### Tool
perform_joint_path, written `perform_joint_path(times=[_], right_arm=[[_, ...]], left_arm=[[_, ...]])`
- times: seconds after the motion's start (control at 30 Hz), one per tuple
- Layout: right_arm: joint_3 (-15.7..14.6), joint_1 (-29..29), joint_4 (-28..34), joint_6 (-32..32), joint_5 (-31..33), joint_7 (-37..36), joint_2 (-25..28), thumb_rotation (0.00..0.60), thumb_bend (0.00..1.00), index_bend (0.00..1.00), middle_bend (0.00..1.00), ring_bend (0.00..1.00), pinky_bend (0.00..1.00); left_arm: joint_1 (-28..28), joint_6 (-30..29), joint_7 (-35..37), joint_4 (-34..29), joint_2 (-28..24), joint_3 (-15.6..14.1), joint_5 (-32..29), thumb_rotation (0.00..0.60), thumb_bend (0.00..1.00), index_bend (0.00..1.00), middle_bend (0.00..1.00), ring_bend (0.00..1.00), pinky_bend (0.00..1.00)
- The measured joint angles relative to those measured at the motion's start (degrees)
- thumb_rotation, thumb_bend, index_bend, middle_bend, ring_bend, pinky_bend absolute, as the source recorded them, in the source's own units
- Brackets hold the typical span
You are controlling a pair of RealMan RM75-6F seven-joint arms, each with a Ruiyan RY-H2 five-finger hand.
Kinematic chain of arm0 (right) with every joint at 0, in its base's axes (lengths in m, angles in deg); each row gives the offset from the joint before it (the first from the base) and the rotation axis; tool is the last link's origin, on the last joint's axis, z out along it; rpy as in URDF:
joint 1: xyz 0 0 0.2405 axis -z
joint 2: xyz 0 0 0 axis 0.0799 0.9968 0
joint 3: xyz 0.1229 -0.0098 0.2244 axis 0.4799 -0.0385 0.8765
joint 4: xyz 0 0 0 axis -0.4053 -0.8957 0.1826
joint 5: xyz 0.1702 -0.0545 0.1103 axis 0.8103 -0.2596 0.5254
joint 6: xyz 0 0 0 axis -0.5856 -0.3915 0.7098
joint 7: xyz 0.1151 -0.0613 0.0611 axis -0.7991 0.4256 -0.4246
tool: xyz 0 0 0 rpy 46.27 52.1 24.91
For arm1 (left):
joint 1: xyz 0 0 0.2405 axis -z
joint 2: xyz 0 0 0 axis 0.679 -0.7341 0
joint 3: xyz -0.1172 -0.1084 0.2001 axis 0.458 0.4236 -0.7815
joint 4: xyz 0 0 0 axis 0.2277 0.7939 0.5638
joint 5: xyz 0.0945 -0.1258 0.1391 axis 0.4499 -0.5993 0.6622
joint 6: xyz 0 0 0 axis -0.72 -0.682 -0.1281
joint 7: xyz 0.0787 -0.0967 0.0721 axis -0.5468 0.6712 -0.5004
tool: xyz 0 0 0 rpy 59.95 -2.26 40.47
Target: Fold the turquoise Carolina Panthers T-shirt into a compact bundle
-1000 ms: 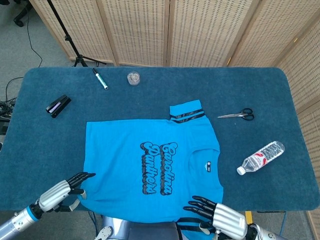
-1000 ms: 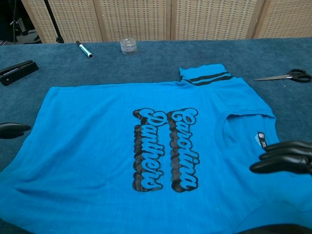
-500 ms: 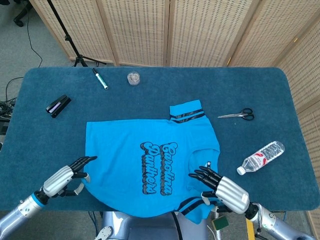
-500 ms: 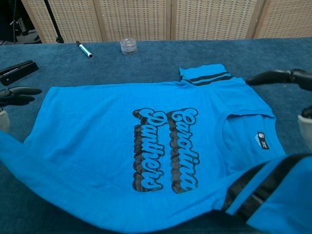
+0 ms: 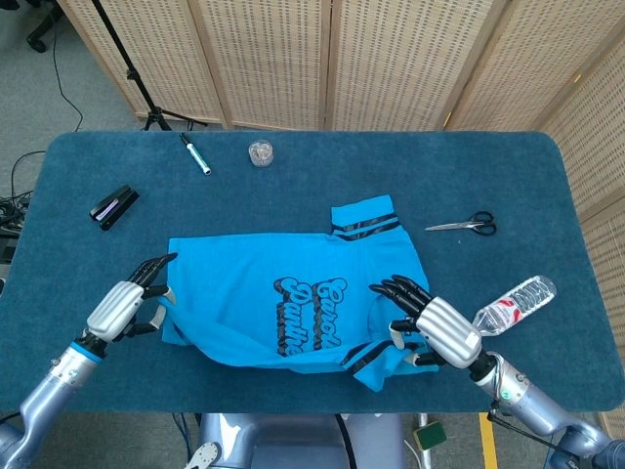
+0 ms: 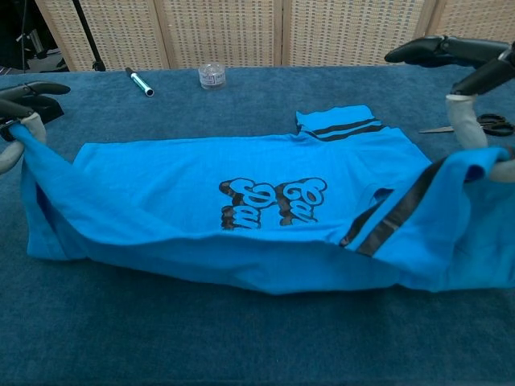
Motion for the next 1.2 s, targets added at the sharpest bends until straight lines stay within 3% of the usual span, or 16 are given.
perform_joint_path(times=[0.37, 0.67, 1.2], right_arm=[[8.91, -7.46, 3.38, 15.71, 13.59, -0.07, 0.0, 0.6, 0.49, 0.68, 0.07, 0.0, 0.0], [16.2, -13.93, -1.54, 28.17, 25.69, 3.5, -4.33, 0.6, 0.49, 0.68, 0.08, 0.0, 0.0], [21.09, -20.21, -13.0, 37.98, 33.02, 5.98, -10.84, 0.6, 0.49, 0.68, 0.08, 0.0, 0.0]], left_arm=[[4.07, 10.1, -8.01, -4.05, -1.71, 7.55, -10.84, 0.6, 0.64, 0.79, 0.0, 0.0, 0.0], [6.3, 15.79, -13.05, -3.53, -0.2, 11.9, -18.27, 0.6, 0.64, 0.79, 0.0, 0.0, 0.0], [7.86, 20.25, -15.01, 4.96, 5.04, 15.28, -23.1, 0.6, 0.64, 0.79, 0.0, 0.0, 0.0]])
